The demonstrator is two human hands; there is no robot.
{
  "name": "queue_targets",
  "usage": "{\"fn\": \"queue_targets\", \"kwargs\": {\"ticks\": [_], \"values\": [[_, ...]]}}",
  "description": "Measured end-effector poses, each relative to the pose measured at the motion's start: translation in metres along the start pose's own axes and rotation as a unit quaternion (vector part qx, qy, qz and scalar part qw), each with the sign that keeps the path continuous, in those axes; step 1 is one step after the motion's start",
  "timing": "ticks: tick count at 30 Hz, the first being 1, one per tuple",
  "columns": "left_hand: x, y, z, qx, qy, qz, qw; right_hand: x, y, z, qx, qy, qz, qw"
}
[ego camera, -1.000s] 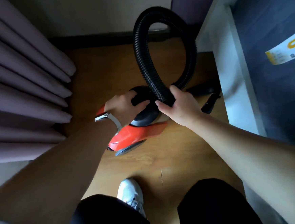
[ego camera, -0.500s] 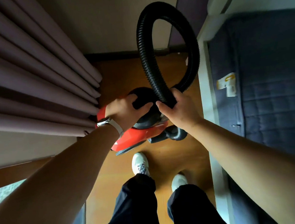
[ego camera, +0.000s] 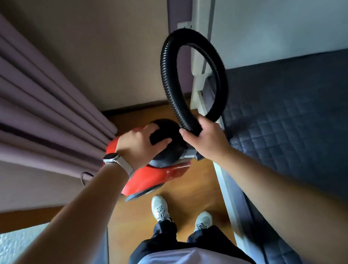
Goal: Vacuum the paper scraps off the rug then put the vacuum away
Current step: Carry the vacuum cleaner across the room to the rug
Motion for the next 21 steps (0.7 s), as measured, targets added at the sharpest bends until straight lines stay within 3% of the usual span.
{"fn": "queue_targets", "kwargs": {"ticks": [8, 14, 21], "values": [[-0.101, 0.038, -0.015, -0.081, -0.059, -0.03, 0.995, 0.02, 0.101, -0.073, -0.08, 0.016, -0.016, 0.997], [-0.167, 0.044, -0.013, -0.095, -0.121, -0.047, 0.987, 0.007, 0.147, -0.124, -0.117, -0.016, -0.024, 0.993], [-0.225, 0.03, 0.013, -0.013, -0.195, -0.019, 0.98, -0.012, 0.175, -0.173, -0.205, -0.084, 0.003, 0.975]]}}
Point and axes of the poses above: each hand's wrist, its own z-axis towards the middle knuckle, its own y-axis out of the back of the hand, x = y × z, the point moved 2 cm from there along z, towards the middle knuckle, and after that the axes turned 14 degrees about x, right-handed, at the moved point
